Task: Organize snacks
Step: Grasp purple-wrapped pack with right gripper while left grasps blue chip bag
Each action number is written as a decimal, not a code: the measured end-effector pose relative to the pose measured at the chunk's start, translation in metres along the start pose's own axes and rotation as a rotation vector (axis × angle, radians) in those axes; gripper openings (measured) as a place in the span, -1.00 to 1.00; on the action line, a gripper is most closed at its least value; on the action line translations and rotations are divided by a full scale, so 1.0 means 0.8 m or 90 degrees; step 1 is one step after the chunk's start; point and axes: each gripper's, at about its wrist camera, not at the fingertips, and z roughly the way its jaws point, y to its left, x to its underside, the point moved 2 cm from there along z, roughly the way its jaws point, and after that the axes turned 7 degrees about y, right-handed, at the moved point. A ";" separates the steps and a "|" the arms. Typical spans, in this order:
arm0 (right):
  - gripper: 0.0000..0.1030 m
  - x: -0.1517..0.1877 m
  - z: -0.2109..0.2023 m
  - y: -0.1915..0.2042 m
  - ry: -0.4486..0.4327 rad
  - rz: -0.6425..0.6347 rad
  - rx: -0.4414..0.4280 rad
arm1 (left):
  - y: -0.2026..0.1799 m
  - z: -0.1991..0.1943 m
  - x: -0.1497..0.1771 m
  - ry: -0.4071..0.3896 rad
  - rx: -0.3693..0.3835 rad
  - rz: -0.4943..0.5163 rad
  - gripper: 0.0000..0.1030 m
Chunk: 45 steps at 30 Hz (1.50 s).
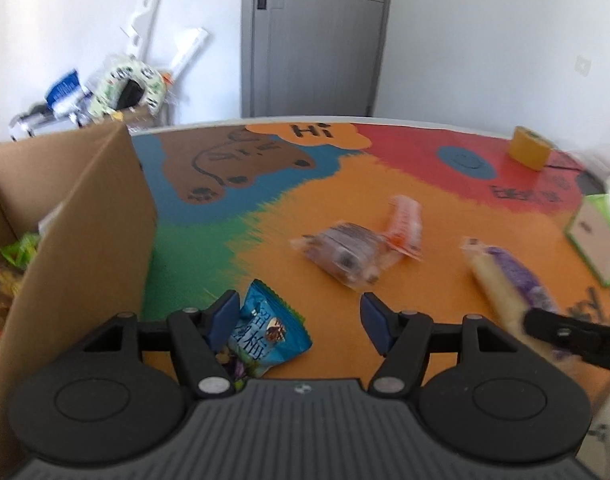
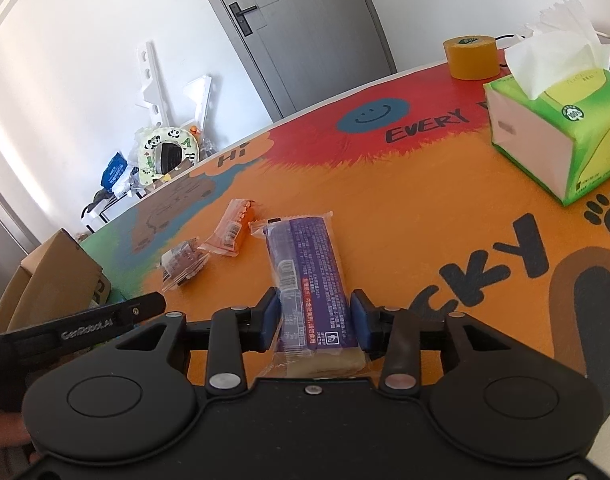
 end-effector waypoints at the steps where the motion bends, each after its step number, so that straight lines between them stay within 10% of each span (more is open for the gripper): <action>1: -0.21 0.001 -0.001 0.000 0.000 0.000 0.000 | -0.001 -0.003 0.002 0.006 0.017 -0.003 0.25; 6: -0.20 0.006 -0.007 0.005 -0.001 -0.003 -0.003 | -0.005 -0.022 0.010 0.005 0.057 -0.007 0.25; 26: -0.03 0.014 -0.021 0.012 -0.019 -0.013 0.001 | -0.001 -0.014 0.035 -0.013 -0.067 -0.025 0.24; 31: 0.23 0.011 -0.015 0.018 -0.024 -0.028 0.017 | 0.003 -0.010 0.037 -0.020 -0.073 -0.026 -0.35; 36: 0.27 0.010 -0.001 0.019 -0.016 -0.030 0.033 | 0.010 -0.014 0.032 -0.021 -0.056 -0.039 -0.44; 45: -0.36 0.014 -0.004 0.024 -0.010 -0.030 0.033 | 0.010 -0.035 0.030 -0.046 -0.018 -0.037 -0.48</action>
